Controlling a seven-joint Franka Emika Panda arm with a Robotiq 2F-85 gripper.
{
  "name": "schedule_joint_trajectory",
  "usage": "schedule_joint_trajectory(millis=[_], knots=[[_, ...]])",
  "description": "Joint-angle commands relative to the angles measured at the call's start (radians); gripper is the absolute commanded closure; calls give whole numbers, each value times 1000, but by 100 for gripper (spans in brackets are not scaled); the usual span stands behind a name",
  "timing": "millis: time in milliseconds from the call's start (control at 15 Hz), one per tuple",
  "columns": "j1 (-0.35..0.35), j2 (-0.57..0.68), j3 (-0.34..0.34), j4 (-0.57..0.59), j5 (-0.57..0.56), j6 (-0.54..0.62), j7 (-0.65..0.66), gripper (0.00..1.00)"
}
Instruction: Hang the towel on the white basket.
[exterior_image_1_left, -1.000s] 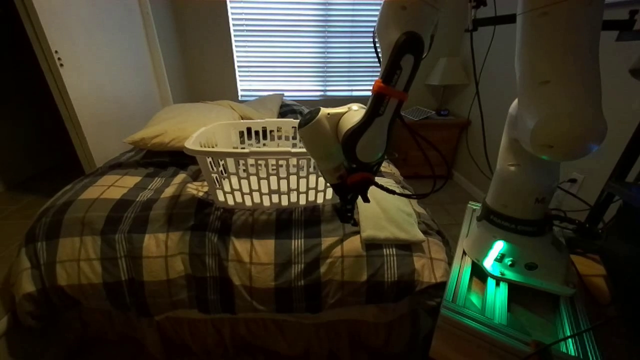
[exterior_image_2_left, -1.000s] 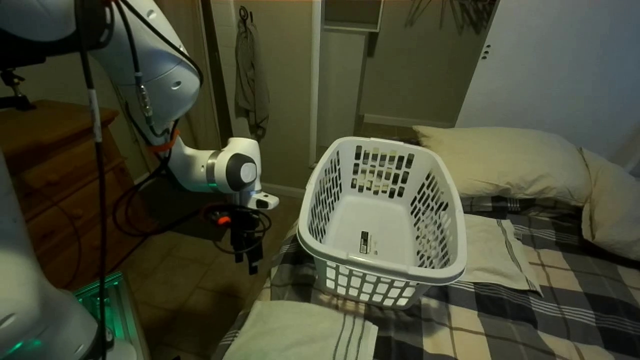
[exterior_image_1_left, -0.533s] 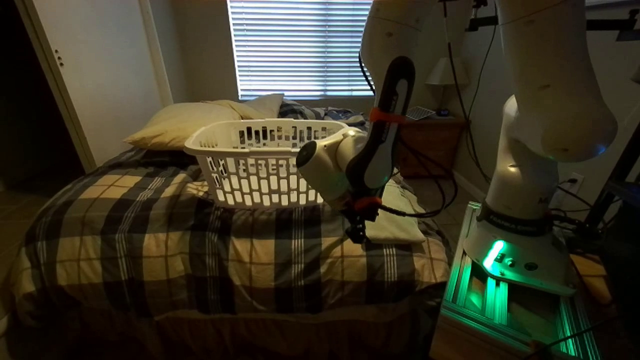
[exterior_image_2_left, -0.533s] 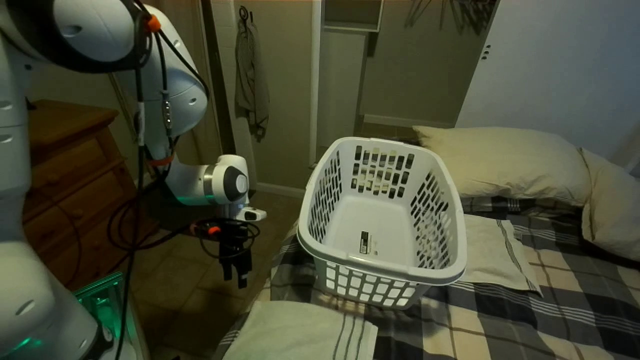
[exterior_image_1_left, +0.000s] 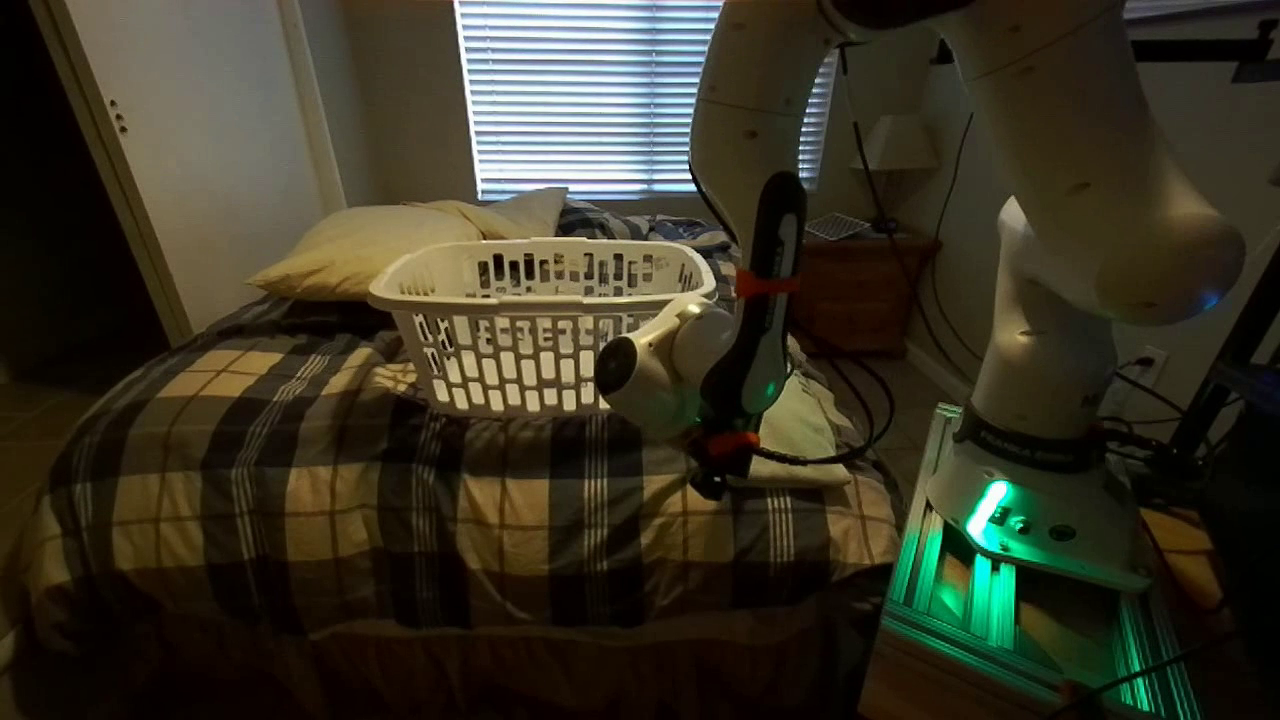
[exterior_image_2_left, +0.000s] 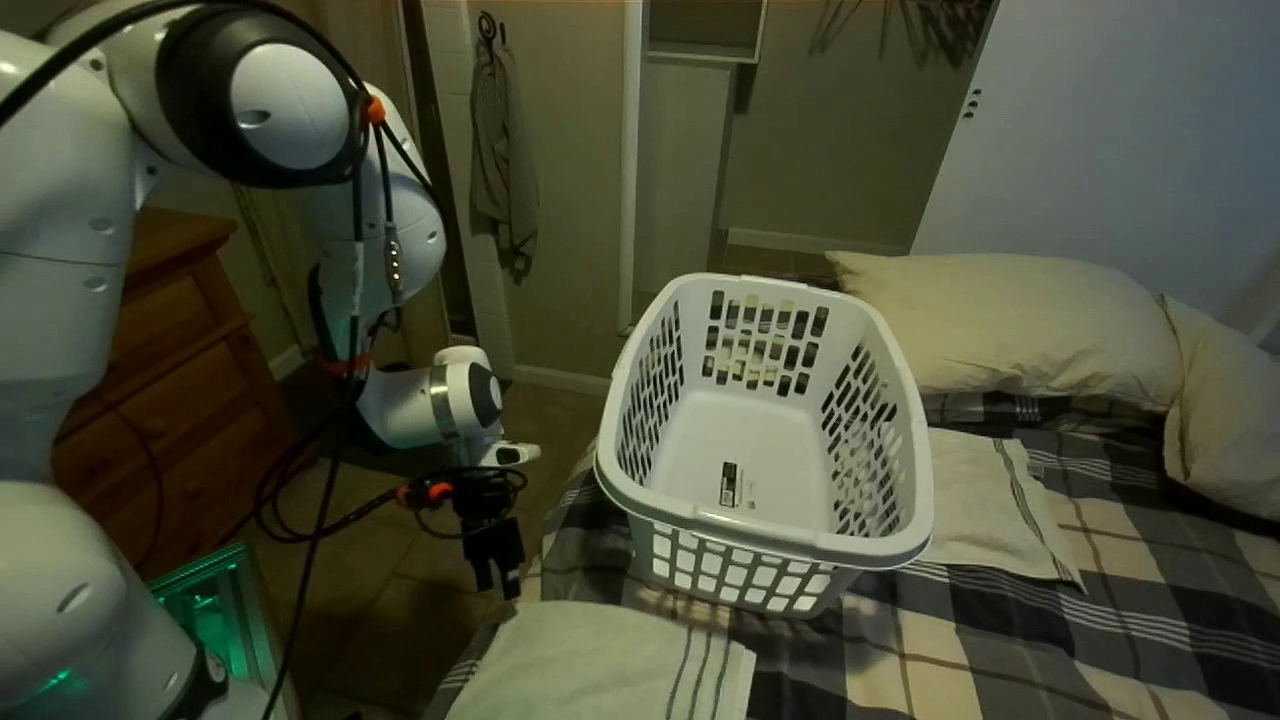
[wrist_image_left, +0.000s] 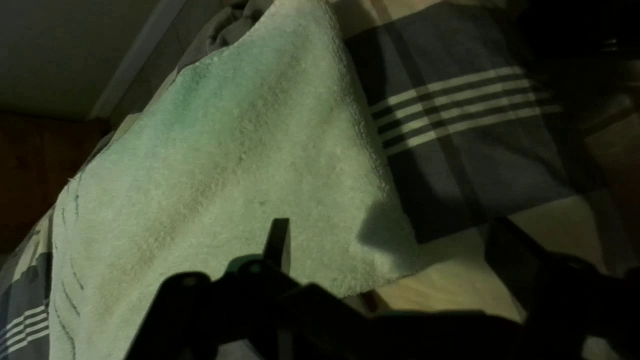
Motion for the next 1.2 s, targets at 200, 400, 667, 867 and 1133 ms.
schedule_joint_trajectory(millis=[200, 400, 667, 867, 1133], knots=[[8, 127, 3, 95, -73, -28, 93, 0], [7, 159, 1, 116, -66, -60, 80, 34], [6, 190, 2, 133, -65, -112, 76, 62], [10, 192, 0, 133, -68, -153, 86, 83], [14, 165, 1, 115, -92, -179, 107, 99]])
